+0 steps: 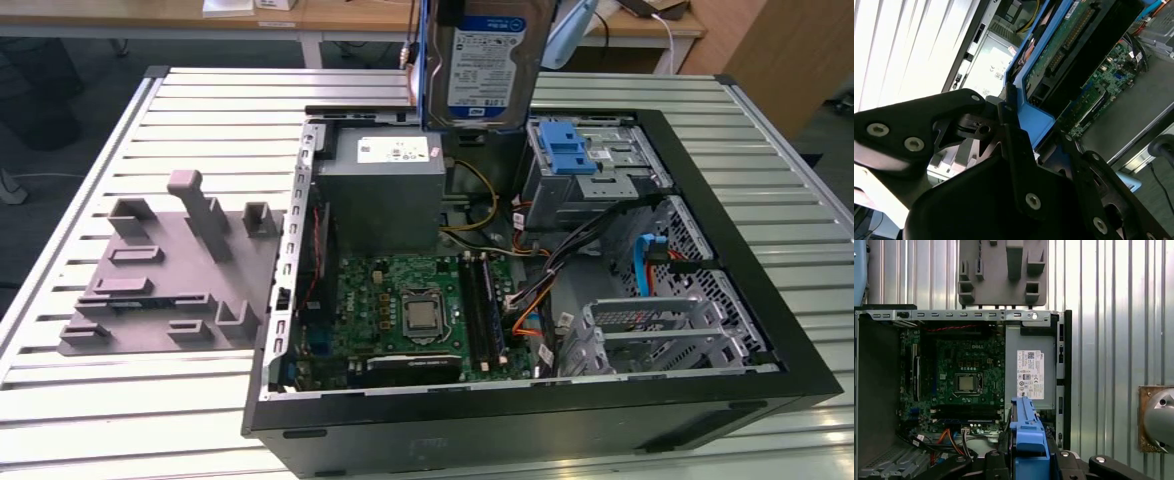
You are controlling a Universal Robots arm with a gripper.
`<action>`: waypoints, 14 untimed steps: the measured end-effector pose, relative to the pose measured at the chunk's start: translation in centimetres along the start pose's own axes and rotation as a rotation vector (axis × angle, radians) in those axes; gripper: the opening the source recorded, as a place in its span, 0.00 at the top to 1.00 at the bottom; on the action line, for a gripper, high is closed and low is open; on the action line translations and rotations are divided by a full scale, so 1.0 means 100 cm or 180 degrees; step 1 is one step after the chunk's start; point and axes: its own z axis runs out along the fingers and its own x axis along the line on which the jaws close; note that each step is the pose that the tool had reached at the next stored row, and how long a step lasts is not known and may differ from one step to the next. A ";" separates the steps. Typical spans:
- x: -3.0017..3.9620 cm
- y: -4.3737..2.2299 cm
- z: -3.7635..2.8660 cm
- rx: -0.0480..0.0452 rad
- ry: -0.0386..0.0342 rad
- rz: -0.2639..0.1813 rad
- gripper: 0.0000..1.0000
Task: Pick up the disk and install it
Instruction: 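Pick up the disk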
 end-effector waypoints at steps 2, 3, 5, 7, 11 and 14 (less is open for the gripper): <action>0.0008 0.0000 0.0001 0.0000 0.0001 0.0000 0.64; 0.0011 0.0000 0.0000 0.0000 0.0002 0.0000 0.64; 0.0020 -0.0001 0.0000 0.0000 0.0003 0.0000 0.64; 0.0028 -0.0001 0.0000 0.0000 0.0005 0.0000 0.64; 0.0041 -0.0001 0.0001 0.0000 0.0008 0.0000 0.64; 0.0052 -0.0001 0.0001 0.0000 0.0010 0.0000 0.64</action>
